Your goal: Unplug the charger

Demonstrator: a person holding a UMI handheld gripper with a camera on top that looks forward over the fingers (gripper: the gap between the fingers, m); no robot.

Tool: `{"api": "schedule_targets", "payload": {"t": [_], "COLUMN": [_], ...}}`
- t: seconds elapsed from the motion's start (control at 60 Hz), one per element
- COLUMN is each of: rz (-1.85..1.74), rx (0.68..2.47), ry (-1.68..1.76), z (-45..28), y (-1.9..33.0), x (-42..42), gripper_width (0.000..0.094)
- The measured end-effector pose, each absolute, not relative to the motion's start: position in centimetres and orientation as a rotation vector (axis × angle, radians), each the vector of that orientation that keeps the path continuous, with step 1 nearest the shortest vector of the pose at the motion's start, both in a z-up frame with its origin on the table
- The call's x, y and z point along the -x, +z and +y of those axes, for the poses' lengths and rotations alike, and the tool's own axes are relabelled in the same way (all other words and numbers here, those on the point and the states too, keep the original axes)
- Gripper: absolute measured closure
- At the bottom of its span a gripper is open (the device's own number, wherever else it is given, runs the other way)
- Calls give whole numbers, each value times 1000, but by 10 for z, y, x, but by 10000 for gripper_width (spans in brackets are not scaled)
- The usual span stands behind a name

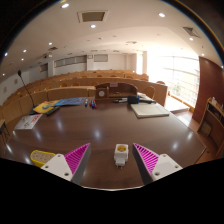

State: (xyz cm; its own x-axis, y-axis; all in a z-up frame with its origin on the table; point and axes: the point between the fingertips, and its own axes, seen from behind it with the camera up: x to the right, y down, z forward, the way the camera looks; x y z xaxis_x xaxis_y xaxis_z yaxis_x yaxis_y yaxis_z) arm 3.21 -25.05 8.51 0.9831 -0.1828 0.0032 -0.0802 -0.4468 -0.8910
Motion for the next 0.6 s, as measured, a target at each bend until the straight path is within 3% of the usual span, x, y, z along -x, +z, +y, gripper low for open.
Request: {"api": "schedule_targets", "payload": {"t": [0.25, 0.6], "rz": [93, 40], "rx": [2011, 2022], "ry": [-148, -140], "z": [-352, -476], "y": [148, 178], "x": [8, 41], "gripper_width": [82, 88]}}
